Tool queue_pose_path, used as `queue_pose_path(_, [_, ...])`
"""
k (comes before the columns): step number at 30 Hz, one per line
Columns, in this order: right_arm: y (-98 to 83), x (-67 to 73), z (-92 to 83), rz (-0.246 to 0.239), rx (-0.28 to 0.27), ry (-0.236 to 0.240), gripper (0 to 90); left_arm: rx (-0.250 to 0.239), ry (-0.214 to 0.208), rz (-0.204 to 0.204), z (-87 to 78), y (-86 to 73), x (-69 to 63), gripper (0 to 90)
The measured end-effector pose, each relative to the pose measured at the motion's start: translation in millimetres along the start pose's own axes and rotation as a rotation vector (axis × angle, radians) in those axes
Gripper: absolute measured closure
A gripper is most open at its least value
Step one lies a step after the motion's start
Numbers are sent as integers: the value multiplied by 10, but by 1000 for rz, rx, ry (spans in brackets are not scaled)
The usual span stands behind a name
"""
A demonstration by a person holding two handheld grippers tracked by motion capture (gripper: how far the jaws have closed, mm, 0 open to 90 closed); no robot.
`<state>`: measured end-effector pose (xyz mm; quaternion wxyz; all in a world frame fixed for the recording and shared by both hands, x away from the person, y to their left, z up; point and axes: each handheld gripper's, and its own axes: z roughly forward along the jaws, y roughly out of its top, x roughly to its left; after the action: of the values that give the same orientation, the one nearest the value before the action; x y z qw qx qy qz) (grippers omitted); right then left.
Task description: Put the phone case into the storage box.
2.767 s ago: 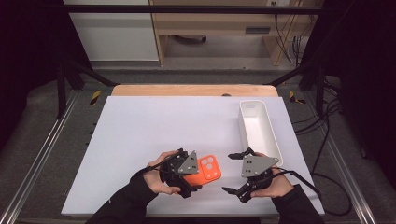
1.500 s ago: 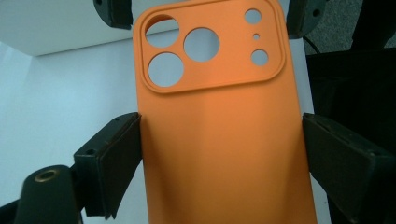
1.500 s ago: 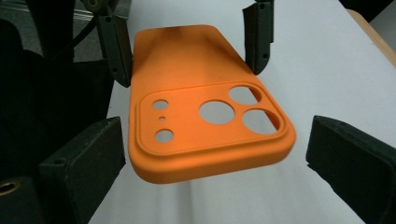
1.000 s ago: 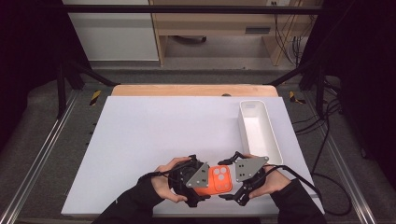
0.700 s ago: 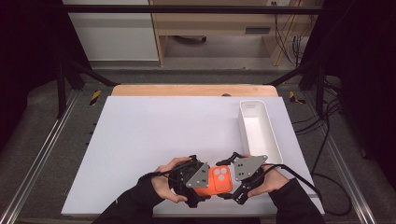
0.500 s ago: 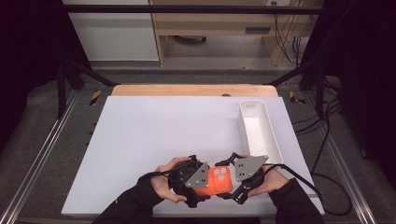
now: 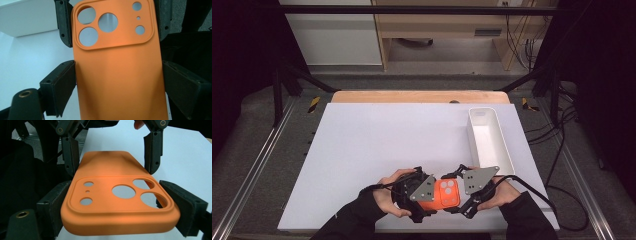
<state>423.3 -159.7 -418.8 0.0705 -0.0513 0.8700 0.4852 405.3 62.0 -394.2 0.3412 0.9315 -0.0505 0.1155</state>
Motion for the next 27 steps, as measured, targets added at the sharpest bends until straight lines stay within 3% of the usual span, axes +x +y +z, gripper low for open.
queue_pose_path(22, [9,-13,-14,38,15,9,160,8,-5,-30,17,-2,17,144])
queue_pose_path(27, [13,-21,-23,38,15,-8,161,6,3,-63,6,-14,32,138])
